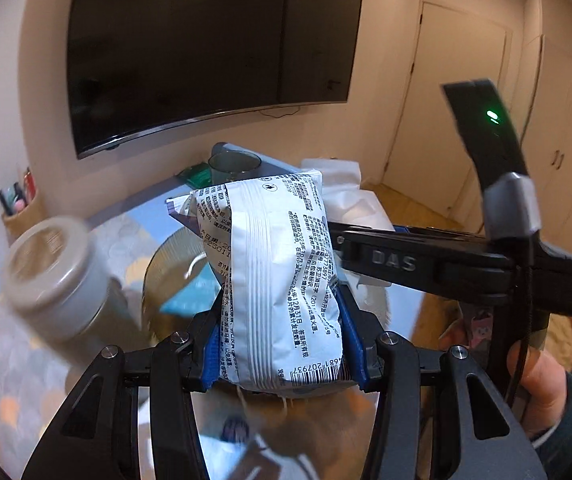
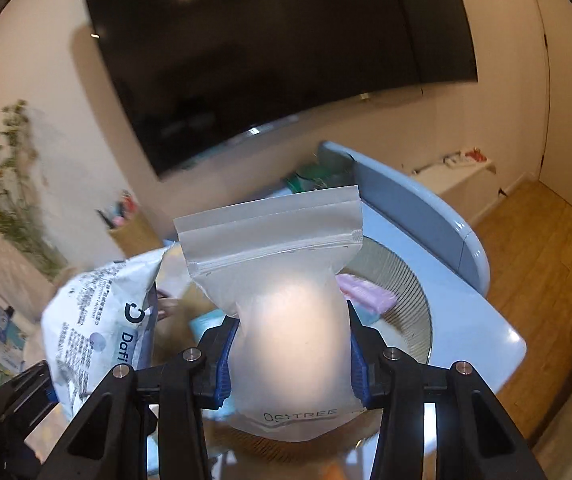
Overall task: Organize soft objects
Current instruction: 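Carry both pouches to glass plate and open both tools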
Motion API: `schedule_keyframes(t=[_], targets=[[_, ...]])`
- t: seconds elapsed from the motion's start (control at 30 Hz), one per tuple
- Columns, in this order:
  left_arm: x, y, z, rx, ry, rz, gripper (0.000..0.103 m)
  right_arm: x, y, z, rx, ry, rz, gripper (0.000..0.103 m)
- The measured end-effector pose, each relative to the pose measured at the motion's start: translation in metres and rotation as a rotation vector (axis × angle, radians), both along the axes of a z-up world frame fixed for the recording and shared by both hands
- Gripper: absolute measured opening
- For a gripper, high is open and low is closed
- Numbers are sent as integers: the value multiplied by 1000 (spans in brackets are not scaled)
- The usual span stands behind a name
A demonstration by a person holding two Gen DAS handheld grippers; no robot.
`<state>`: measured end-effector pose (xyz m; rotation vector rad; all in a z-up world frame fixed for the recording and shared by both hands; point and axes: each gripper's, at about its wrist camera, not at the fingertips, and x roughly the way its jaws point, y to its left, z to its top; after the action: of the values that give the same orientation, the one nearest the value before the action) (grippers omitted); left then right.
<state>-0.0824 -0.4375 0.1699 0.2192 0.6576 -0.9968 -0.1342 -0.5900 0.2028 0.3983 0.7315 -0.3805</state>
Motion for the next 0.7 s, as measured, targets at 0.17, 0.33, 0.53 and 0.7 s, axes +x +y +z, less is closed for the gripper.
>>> schedule_keyframes(t=[0.17, 0.33, 0.53, 0.7], targets=[[24, -26, -15, 34, -6, 35, 49, 38, -44, -22, 98, 49, -31, 45], [30, -32, -23, 48, -15, 55, 79, 45, -77, -42, 296, 21, -32, 69], [13, -25, -20, 32, 0, 15, 83, 14, -77, -37, 277, 3, -53, 69], [-17, -4, -4, 3, -40, -14, 83, -10, -57, -23, 249, -12, -52, 69]])
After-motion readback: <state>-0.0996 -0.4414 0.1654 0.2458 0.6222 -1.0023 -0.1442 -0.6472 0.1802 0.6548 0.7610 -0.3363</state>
